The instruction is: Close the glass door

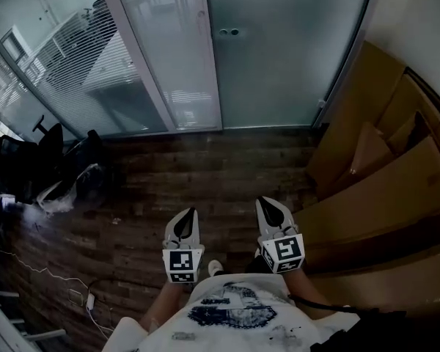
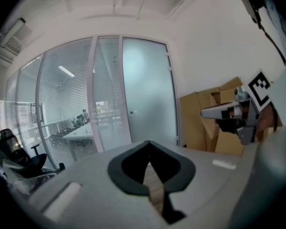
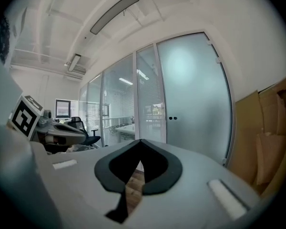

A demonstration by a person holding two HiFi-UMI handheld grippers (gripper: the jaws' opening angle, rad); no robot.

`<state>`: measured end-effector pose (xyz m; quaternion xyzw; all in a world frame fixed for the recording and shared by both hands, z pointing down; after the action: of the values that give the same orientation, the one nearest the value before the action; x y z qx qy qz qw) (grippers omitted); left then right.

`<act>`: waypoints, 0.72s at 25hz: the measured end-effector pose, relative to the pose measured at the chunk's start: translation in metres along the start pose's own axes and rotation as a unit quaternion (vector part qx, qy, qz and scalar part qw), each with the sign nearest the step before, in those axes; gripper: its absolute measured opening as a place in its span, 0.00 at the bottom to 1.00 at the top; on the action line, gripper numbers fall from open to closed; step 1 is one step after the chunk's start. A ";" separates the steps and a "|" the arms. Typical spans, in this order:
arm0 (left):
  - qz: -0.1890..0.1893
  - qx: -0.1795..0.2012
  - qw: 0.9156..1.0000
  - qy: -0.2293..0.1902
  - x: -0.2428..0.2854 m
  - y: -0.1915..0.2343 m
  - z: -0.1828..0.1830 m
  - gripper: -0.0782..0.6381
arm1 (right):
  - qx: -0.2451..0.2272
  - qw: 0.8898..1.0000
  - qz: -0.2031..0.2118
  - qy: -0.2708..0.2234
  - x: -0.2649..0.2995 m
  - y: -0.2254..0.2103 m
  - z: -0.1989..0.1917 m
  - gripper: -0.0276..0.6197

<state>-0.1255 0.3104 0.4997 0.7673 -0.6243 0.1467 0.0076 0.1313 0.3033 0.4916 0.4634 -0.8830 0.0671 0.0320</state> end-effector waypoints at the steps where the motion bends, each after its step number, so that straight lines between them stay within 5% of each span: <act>1: -0.005 0.000 1.000 -0.004 -0.004 0.009 -0.002 0.11 | 0.000 1.000 -0.006 0.003 0.001 0.011 -0.001 0.05; 18: -0.037 -0.023 0.999 -0.008 -0.038 0.077 -0.042 0.11 | 0.000 0.998 -0.060 0.028 0.012 0.088 -0.018 0.05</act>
<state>-0.2154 0.3383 0.5180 0.7908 -0.5983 0.1264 0.0256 0.0519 0.3454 0.5035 0.5134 -0.8525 0.0779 0.0609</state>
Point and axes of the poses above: the fingertips, and each gripper's own axes: x forward along the fingers, y to its left, z out of its top, the point moved 10 cm from there along -x, backward along the fingers, and after that the axes turned 10 degrees about z, right-handed, at the moved point
